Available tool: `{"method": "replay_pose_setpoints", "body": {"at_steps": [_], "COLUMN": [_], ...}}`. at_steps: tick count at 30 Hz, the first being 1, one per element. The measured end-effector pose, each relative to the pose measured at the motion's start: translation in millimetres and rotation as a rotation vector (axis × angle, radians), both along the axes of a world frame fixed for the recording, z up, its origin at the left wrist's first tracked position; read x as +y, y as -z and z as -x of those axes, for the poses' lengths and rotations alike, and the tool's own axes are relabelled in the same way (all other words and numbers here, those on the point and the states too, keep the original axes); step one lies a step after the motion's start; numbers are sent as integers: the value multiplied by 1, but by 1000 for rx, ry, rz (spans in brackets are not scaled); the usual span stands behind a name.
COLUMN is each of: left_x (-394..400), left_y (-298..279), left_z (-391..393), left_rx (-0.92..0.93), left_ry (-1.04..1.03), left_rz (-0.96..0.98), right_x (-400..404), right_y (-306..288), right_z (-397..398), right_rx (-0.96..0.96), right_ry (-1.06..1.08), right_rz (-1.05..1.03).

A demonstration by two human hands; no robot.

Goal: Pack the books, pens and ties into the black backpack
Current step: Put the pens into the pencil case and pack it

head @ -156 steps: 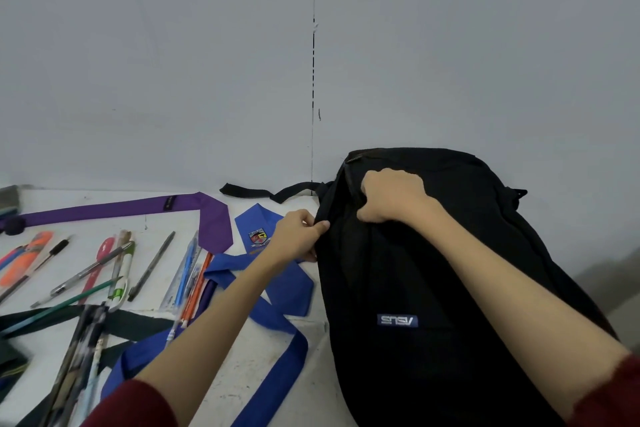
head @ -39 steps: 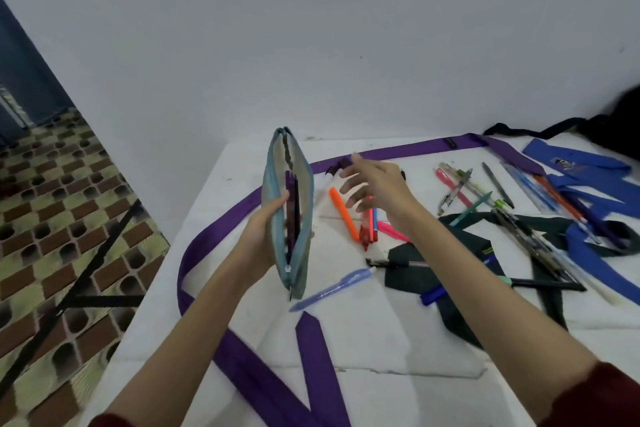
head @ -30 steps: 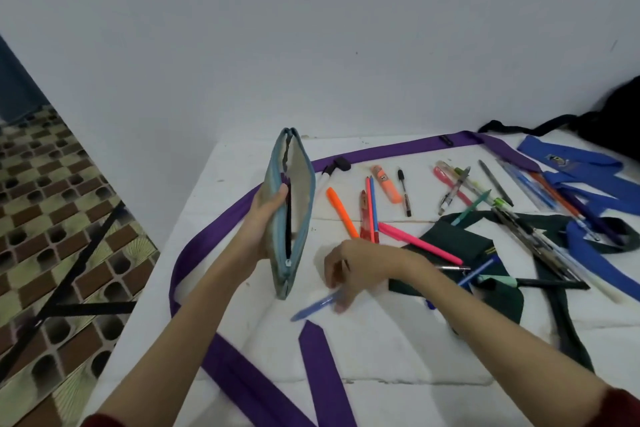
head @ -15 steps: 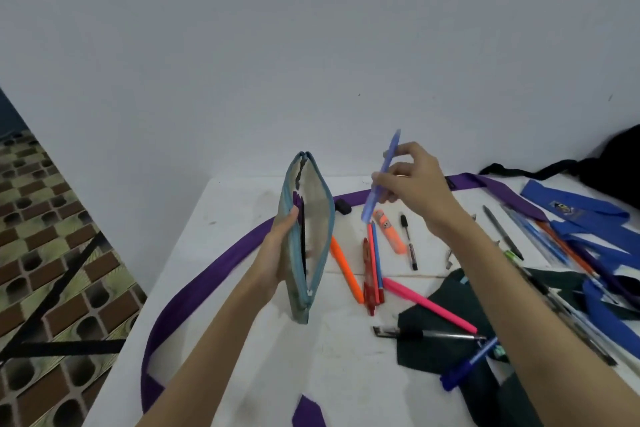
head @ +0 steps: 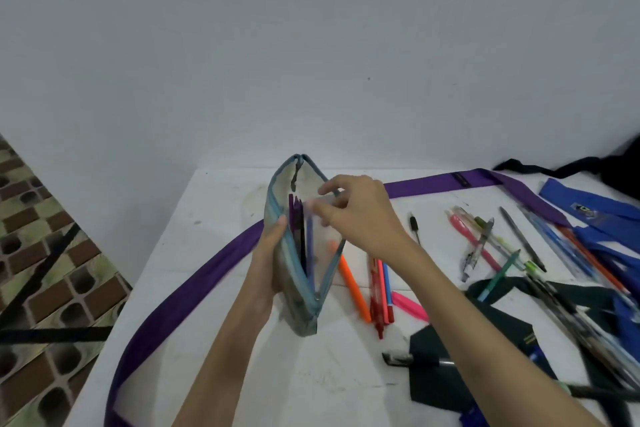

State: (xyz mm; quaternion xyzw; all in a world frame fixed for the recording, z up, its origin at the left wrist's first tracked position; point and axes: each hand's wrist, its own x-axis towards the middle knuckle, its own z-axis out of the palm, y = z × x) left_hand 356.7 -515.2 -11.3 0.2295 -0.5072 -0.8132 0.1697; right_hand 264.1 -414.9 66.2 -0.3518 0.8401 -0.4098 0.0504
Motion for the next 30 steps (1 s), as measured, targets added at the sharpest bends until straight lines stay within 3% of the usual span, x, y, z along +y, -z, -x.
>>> {"method": "replay_pose_setpoints", "body": {"at_steps": [3,5,7,11,13,17,21,24,27,30], "left_x": [-4,-7,-10,-14,-15,-13,-12,-9,-5,-5], "left_y": [0,-3,-5,-7,-7,-10,-12,-15,-16,-17], "left_z": [-7,-10,-13,-17,-18,-19,-19,-19,-18,-17], "left_rx": [-3,15,12,11,28,37,46,58,43,43], "left_ry": [9,41,68,128,149,159,132,135,147,139], "left_rz": [-31,-6,29,27,-36,-55,-31,-14,-17,-71], "right_x": [6,13,16,15,12,9,12,16,11,-2], "right_y": [2,12,34,76,85,78,23,-23,-40,-28], "right_z": [6,12,16,7,3,11,20,9,-9,-22], "right_rx": [-94,-170,-142,3,24,-99,-79,-8,59,120], "right_ry": [131,238,296,109,70,184,389,366,232,120], "right_rz": [329,421,196,-565,-626,-318,344,734,746,519]}}
